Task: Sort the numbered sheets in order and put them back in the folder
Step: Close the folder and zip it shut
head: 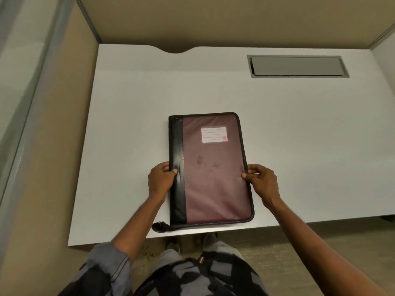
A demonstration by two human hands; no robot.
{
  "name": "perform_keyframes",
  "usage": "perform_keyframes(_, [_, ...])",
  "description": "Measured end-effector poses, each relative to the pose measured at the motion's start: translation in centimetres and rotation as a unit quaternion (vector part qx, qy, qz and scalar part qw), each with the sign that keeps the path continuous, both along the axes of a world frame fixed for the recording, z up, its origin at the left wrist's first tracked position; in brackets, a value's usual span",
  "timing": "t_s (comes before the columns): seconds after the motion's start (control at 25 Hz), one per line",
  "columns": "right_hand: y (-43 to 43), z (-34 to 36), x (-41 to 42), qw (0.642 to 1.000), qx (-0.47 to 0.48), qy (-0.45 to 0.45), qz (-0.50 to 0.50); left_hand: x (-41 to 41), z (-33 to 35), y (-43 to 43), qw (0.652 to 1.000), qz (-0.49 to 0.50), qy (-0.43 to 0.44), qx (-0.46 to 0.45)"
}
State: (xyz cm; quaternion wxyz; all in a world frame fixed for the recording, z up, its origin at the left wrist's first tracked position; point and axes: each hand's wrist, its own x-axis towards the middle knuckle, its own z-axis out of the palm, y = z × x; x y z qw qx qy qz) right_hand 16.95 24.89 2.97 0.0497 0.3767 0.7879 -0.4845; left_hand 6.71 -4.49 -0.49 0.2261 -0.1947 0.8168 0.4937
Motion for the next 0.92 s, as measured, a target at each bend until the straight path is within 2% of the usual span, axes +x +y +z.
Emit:
perform_keyframes(0.16, [-6.5,1.3,-1.9,0.998,-0.050,0.023,0.023,-1.8,2.6,-6.5,0.997,0.025,0.069,-0.029])
perform_keyframes(0.36, [-16.1,1.1,-5.5,0.992,-0.089,0.050,0.072,-4.6,3.9,-15.3,0.978,0.050,0.151,-0.137])
perform_keyframes(0.44, [-19.0,0.3,-6.8,0.992,-0.072,0.038,0.094,-5.0,3.6,-17.2,0.969,0.050,0.148,-0.190])
perform_keyframes(0.52, [-21.1,-0.6,-8.0,0.993,-0.033,0.016,0.115,-5.1,3.2,-18.0,0.962,0.043,0.109,-0.245])
perform_keyframes(0.68, [-23.1,-2.3,-9.7,0.985,0.022,-0.021,0.171,-4.9,1.0,-19.4,0.960,0.036,0.081,-0.267])
perform_keyframes(0.84, [-24.5,-3.2,-9.9,0.984,0.027,-0.013,0.174,-3.2,-0.5,-20.1,0.948,0.024,0.119,-0.293])
perform_keyframes(0.92, [-25.1,-3.2,-9.4,0.984,0.031,0.001,0.176,-2.1,-1.0,-19.9,0.940,-0.033,0.161,-0.298])
